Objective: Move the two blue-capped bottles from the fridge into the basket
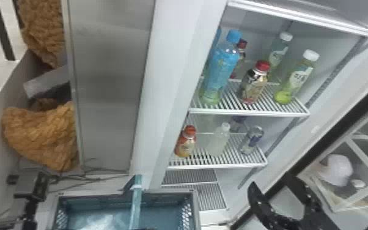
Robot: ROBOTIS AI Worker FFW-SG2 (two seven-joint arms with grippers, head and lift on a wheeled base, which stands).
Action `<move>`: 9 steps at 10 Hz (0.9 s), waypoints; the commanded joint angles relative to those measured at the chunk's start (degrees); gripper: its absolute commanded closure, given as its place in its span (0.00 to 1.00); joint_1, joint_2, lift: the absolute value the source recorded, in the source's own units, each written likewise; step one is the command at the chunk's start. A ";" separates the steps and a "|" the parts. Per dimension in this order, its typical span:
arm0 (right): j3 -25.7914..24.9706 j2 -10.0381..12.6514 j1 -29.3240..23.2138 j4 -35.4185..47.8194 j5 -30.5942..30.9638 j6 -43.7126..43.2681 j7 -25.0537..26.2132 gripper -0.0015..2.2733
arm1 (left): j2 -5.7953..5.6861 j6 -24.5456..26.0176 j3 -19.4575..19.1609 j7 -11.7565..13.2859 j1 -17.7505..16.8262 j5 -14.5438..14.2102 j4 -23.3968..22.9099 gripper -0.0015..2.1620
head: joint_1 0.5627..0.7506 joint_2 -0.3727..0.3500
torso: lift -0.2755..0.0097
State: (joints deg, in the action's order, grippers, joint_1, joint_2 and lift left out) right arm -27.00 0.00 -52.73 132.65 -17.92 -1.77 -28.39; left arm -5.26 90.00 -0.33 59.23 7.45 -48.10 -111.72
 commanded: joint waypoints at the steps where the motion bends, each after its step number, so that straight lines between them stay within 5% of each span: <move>1: -0.08 0.05 0.00 0.02 0.33 0.08 0.00 0.06 | -0.01 0.03 -0.02 0.00 0.00 0.00 0.00 0.53 | 0.70 0.03 | 0.70; 9: 0.04 0.05 3.51 1.85 4.10 2.05 0.70 0.06 | 0.07 0.03 0.10 -0.35 0.14 -0.11 0.00 0.53 | 0.70 0.03 | 0.70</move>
State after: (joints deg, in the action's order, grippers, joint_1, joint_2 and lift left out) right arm -26.98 0.00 -49.71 133.72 -14.64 -0.52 -27.70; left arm -5.18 90.00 -0.31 58.91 7.72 -48.25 -111.72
